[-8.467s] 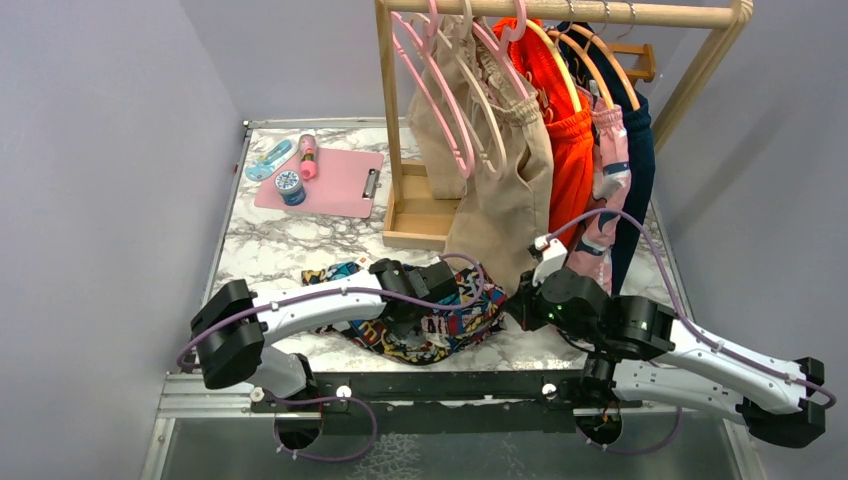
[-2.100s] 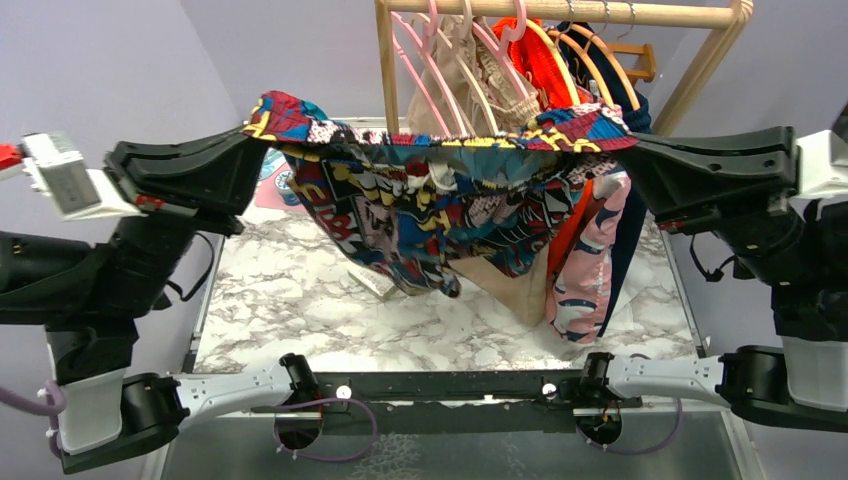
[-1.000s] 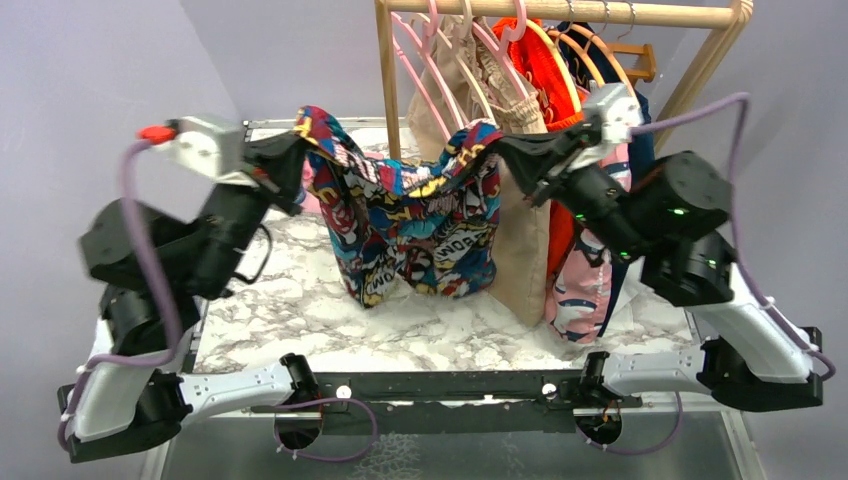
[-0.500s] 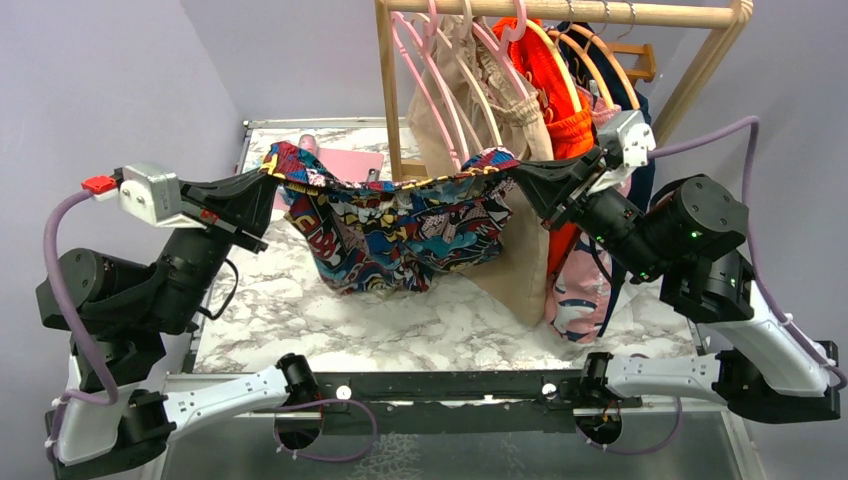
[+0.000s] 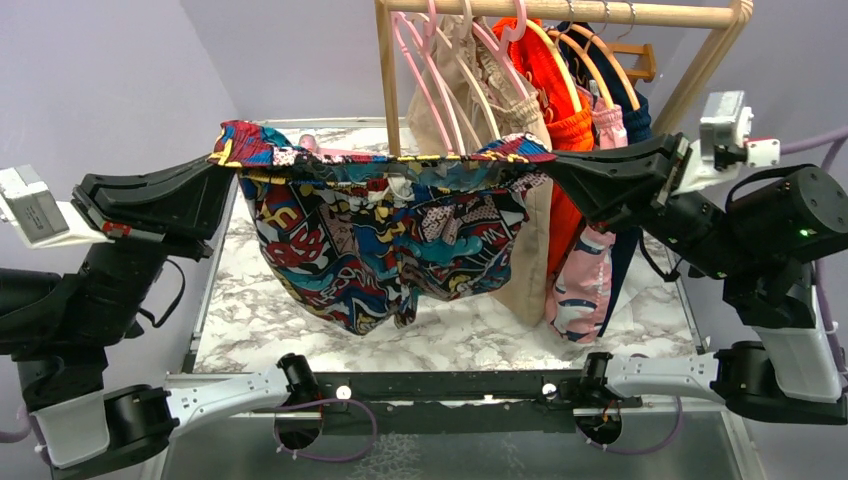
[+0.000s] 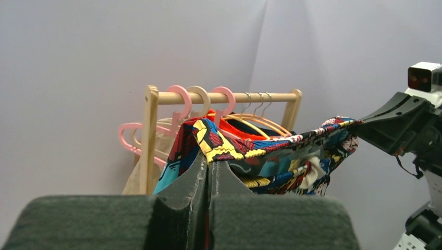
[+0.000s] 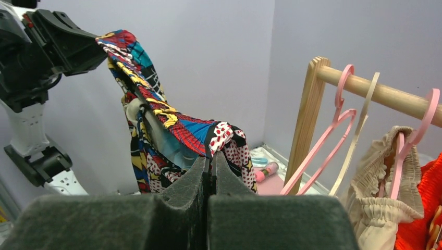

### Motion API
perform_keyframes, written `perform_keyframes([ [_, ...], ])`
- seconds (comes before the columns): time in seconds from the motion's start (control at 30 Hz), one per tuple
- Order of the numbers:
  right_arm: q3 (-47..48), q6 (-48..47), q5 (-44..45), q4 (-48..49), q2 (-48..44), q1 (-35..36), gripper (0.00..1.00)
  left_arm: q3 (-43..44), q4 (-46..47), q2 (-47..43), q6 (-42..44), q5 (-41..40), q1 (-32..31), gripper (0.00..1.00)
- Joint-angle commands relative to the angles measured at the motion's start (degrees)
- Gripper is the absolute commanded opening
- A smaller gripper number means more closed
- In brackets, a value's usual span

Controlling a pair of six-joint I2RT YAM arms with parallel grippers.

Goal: Place the shorts on the hanger
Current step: Adjust the shorts at the center of the board.

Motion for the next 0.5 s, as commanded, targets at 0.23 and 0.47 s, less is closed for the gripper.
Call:
perform_keyframes([
  [0.23,-15.1,-2.8,9.9,2.8,0.3,-0.2,0.01,-16.8,3.0,-3.6,3.1,-3.0,-0.7,0.00],
  [0.47,-26.9,1.3,20.6,3.4,2.0,-0.2,0.01,-31.1,0.7,-3.0,0.4,-10.4,-0.9,0.00],
])
